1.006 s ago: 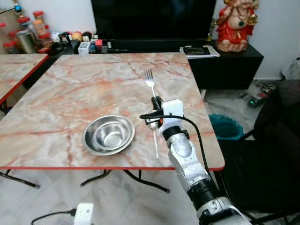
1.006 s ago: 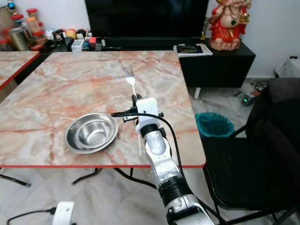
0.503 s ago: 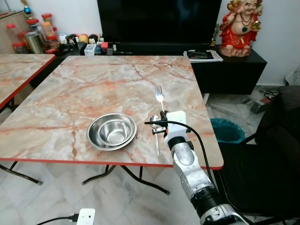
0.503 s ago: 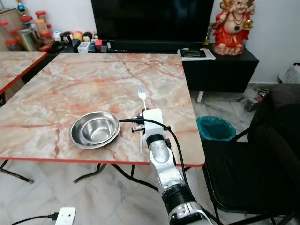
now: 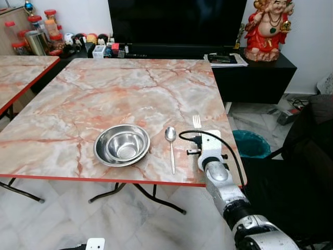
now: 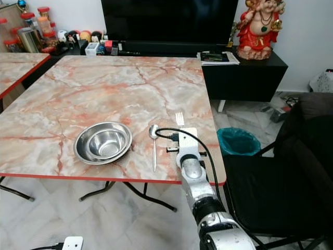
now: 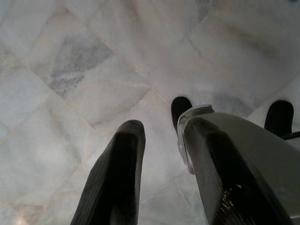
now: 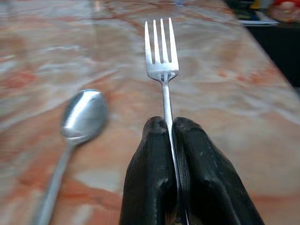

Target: Setting the table

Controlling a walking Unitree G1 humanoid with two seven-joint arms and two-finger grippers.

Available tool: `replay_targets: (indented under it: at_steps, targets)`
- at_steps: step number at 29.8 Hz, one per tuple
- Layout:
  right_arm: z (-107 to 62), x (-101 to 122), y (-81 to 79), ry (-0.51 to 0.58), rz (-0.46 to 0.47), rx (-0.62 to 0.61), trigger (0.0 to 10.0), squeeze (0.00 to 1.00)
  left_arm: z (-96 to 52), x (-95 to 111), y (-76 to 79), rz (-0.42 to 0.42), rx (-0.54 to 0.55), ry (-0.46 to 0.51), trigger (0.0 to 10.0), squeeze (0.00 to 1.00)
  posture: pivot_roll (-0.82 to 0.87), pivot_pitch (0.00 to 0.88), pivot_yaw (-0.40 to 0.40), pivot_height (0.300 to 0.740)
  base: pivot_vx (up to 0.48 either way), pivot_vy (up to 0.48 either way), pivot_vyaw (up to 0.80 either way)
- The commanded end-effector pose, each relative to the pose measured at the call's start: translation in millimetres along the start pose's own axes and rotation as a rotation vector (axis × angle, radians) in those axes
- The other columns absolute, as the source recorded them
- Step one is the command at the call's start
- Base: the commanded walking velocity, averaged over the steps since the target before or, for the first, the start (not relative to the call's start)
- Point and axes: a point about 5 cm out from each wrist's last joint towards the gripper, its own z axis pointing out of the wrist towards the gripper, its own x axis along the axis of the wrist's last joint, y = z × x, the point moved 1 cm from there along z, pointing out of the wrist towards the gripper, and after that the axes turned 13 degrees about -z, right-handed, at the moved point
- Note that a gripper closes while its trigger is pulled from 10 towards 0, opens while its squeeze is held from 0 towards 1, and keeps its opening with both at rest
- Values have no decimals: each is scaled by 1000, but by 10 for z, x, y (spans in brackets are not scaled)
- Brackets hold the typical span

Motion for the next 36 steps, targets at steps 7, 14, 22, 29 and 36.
replay_targets:
  at_steps: [7, 14, 22, 29, 36]
  targets:
    - [50, 52, -35, -27, 43, 22, 10000, 0, -73, -294, -74, -45, 43, -71, 10000, 0, 65, 9, -91, 740, 0, 0, 0]
    - [105, 127, 94, -36, 67, -23, 10000, 0, -119, -427, -118, -50, 56, -93, 10000, 0, 73, 27, -86, 740, 0, 0, 0]
    - [100, -1, 235, -95, 89, -47, 10000, 0, -133, -451, -188, -37, 68, -94, 10000, 0, 90, 55, -84, 740, 0, 0, 0]
    - [76, -102, 179, -139, 95, -15, 10000, 0, -148, -470, -261, -36, 88, -94, 10000, 0, 114, 76, -86, 740, 0, 0, 0]
    - [73, -108, 121, -151, 104, 0, 10000, 0, -201, -595, -334, -36, 104, -118, 10000, 0, 129, 96, -88, 740, 0, 0, 0]
